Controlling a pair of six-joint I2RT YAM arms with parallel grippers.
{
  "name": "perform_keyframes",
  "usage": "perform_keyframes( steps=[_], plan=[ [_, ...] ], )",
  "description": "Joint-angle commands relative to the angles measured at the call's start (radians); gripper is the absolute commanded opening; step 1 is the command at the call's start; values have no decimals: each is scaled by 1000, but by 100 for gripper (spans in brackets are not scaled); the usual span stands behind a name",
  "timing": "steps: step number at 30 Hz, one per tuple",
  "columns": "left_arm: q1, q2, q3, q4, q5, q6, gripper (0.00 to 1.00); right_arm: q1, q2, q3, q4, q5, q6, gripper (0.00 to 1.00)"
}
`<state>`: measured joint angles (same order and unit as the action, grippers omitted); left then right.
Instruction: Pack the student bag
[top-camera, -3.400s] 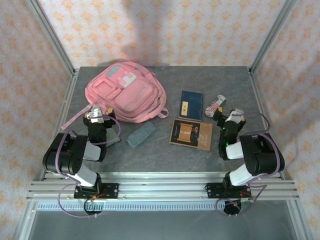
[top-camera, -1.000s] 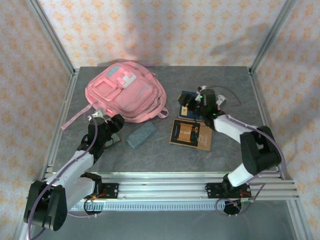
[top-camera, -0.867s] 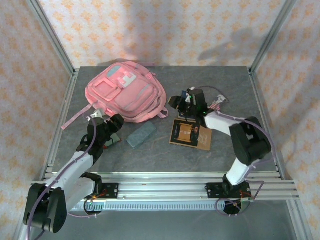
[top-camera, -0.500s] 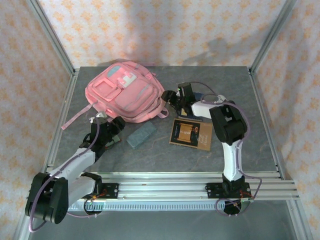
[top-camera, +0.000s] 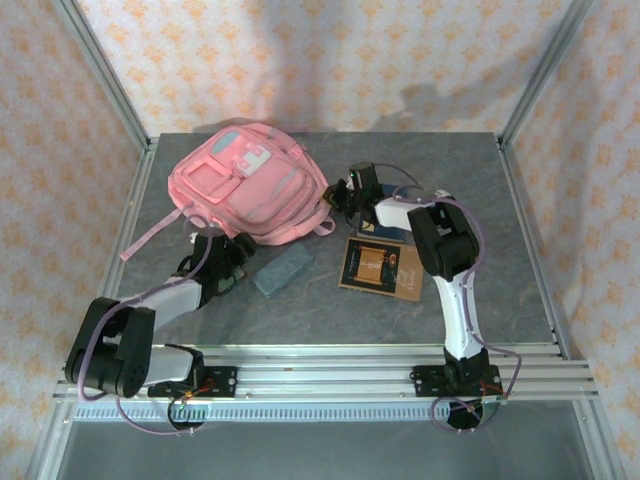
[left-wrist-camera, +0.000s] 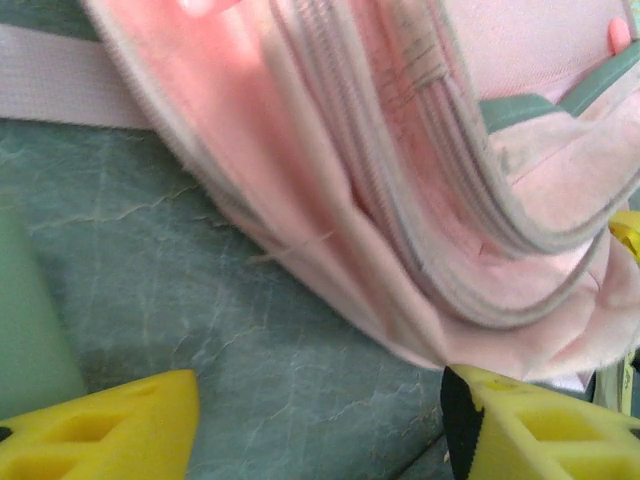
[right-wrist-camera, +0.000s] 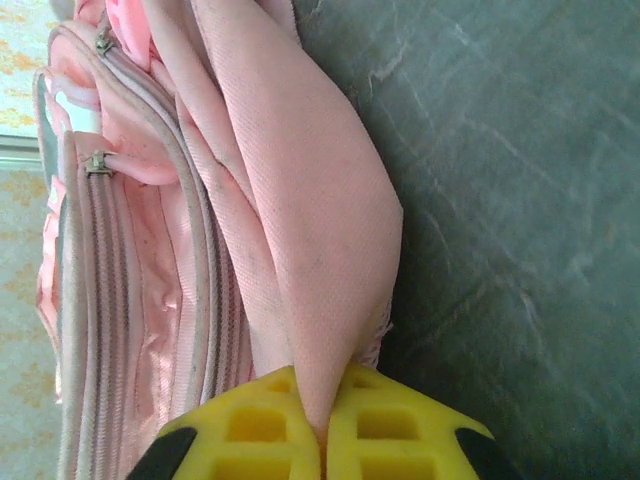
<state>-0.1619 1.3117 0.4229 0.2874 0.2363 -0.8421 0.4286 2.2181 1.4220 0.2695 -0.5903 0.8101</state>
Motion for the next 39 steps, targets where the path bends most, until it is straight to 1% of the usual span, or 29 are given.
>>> perform_keyframes(
  steps=[1,6,10,14,17,21,24,26,29,30,31,34,37,39],
  plan=[
    [-3,32,50,48,34,-22,62,3,-186,-47,89,-25,78,0],
    [-3,65,93,68,70,-42,52,1,-377,-132,97,9,158,0],
    [-5,82,122,46,54,-25,48,-1,-526,-237,93,69,200,0],
    [-4,106,157,39,59,-18,48,5,-675,-390,162,107,274,0],
    [-4,145,215,31,50,-4,48,50,-775,-508,218,141,325,0],
    [-4,244,357,-43,33,57,48,184,-853,-596,228,239,335,0],
    [-2,329,475,-102,36,100,48,288,-821,-602,256,287,336,0],
    [5,373,545,-137,45,120,48,334,-769,-582,280,293,339,4],
    [26,419,639,-203,59,147,50,406,-681,-544,324,299,349,15],
    [38,420,656,-220,53,155,52,434,-643,-518,330,294,348,24],
    [52,413,663,-233,47,161,53,454,-611,-492,325,283,337,29],
    [110,360,646,-247,48,169,58,475,-545,-417,259,232,301,38],
    [156,277,600,-255,41,180,61,476,-542,-393,169,195,241,43],
    [165,222,569,-262,35,188,63,476,-569,-402,106,179,183,45]
  ],
)
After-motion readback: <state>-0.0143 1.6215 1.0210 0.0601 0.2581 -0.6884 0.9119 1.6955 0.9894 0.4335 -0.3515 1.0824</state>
